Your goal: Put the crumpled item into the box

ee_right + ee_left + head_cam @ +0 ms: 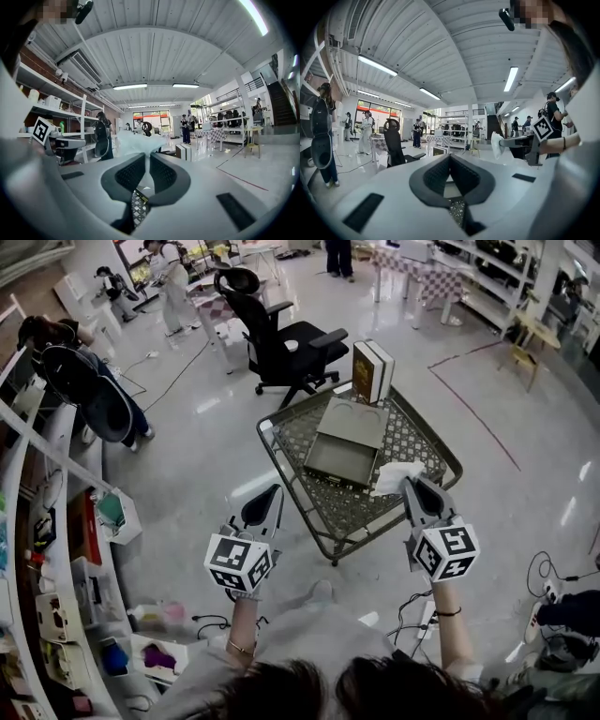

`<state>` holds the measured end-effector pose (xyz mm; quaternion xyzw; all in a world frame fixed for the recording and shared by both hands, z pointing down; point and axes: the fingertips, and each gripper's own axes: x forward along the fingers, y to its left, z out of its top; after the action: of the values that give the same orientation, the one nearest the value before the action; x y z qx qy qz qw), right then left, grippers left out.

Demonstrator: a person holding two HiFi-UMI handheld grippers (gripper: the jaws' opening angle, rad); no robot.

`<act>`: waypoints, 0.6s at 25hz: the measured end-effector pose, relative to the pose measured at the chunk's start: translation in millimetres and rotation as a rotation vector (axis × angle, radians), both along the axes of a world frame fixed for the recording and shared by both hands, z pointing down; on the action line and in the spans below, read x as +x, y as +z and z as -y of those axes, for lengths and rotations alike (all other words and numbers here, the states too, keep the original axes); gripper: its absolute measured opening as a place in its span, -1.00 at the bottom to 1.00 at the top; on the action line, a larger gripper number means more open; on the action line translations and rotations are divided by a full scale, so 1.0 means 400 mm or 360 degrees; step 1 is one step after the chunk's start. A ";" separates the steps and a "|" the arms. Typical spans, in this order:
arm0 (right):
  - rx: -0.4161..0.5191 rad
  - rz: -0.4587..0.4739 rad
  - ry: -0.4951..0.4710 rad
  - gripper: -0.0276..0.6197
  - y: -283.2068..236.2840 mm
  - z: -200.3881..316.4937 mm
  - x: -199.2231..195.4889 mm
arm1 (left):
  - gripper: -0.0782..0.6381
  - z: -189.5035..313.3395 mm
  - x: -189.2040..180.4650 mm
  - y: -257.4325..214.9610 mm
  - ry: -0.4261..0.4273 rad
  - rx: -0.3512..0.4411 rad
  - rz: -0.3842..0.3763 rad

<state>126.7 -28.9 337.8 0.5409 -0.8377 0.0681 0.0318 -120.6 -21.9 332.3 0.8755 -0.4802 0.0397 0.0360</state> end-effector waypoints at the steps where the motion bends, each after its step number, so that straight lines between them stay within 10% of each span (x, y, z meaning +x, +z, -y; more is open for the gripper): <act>1: -0.0007 -0.0004 0.0002 -0.77 0.004 0.009 -0.002 | -0.73 0.012 -0.002 0.003 0.0006 -0.0004 -0.0002; 15: -0.0050 -0.0034 0.0057 -0.77 0.036 0.130 -0.033 | -0.73 0.177 0.000 0.037 0.0137 -0.0024 -0.0028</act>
<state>113.3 -81.1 352.0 0.5558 -0.8264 0.0761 0.0480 -120.7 -92.8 347.0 0.8953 -0.4415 0.0372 0.0449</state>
